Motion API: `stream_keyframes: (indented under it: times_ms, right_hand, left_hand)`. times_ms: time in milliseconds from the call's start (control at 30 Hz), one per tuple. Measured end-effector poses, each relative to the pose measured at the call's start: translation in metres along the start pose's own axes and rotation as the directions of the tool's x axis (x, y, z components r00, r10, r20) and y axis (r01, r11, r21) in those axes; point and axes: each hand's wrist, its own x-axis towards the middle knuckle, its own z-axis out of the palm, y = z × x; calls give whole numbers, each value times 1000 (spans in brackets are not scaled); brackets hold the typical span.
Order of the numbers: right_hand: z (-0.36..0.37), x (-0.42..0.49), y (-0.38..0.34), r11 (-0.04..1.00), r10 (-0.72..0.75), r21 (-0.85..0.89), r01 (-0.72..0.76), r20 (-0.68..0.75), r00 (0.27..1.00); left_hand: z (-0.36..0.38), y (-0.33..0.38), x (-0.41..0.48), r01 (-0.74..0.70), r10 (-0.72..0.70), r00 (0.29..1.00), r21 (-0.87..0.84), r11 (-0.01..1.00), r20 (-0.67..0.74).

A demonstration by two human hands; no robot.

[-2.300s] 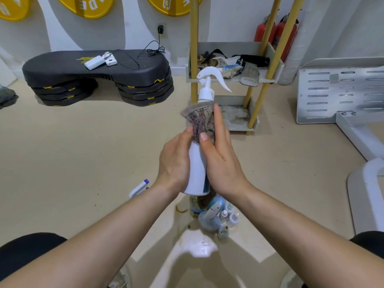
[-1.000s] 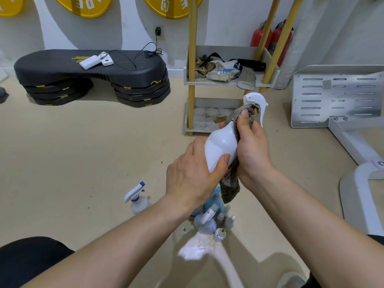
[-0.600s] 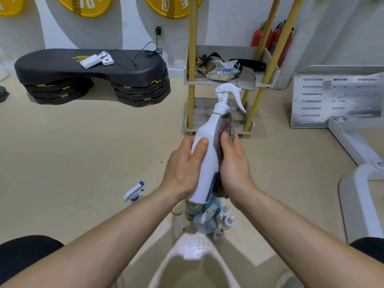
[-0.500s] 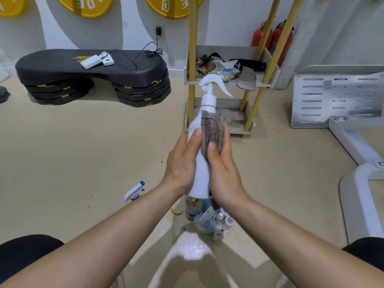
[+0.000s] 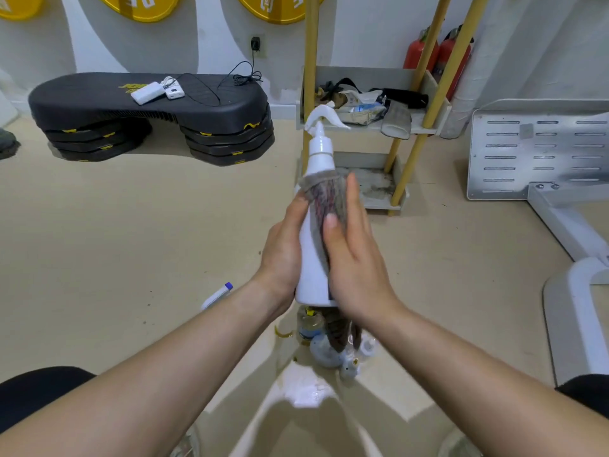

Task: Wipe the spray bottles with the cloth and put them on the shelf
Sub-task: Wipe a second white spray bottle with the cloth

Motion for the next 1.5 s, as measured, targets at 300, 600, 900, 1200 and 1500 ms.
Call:
stream_keyframes:
  times_ms: [300,600,900,1200,1500]
  right_hand:
    - [-24,31,0,872,308,351,-341,148,940]
    - [-7,22,9,515,501,687,-513,245,830]
    - [-14,23,12,420,699,637,-647,227,678]
    - [-14,15,20,512,762,577,-636,37,647]
    - [-11,16,25,678,697,324,-660,4,717]
  left_hand:
    - [6,19,1,77,-64,995,183,980,-72]
    - [-13,31,15,85,-155,964,-303,949,-215]
    - [-10,13,14,-263,309,931,229,937,-193]
    - [1,0,7,-251,312,931,287,924,-190]
    - [-10,5,12,-223,276,936,239,945,-219]
